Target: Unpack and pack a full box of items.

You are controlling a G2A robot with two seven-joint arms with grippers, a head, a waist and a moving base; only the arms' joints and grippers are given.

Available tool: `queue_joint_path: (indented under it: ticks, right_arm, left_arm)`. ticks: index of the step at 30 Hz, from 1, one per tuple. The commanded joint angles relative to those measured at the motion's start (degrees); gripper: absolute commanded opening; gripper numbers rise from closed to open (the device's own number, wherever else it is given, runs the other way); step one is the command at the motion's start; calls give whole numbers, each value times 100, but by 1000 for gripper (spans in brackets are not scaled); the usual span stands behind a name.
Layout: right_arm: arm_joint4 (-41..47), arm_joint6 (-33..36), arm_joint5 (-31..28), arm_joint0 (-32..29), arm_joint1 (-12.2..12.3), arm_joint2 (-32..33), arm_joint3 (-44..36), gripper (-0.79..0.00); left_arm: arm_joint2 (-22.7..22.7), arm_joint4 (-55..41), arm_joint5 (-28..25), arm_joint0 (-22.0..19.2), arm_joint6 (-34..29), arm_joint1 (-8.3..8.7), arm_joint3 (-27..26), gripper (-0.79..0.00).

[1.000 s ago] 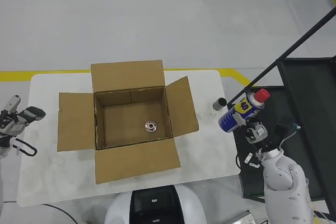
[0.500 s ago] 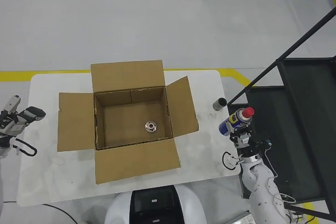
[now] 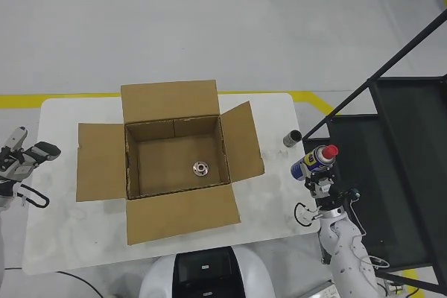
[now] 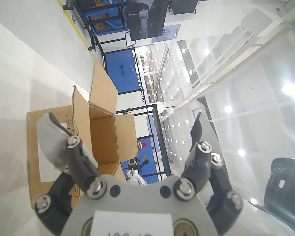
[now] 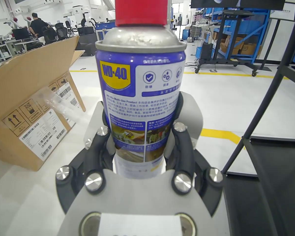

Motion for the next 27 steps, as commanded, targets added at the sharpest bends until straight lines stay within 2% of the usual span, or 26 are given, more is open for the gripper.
queue_joint_path:
  ticks: [1, 3, 6, 13, 22, 27]
  right_arm:
    - [76, 225, -17, 53, 1, -74, 38, -785]
    - [-57, 327, 279, 183, 6, -136, 190, -785]
    - [-52, 328, 400, 470, 14, -241, 635, -785]
    - [-152, -62, 718, 1035, 41, -416, 1646, -785]
    - [-153, -439, 668, 1595, 92, -614, 2775, -785]
    - [-221, -621, 819, 1790, 106, -733, 3141, -785]
  left_arm:
    - [0, 0, 0, 0, 0, 0, 0, 0]
    - [0, 0, 0, 0, 0, 0, 0, 0]
    - [0, 0, 0, 0, 0, 0, 0, 0]
    - [0, 0, 0, 0, 0, 0, 0, 0]
    - [0, 0, 0, 0, 0, 0, 0, 0]
    - [0, 0, 0, 0, 0, 0, 0, 0]
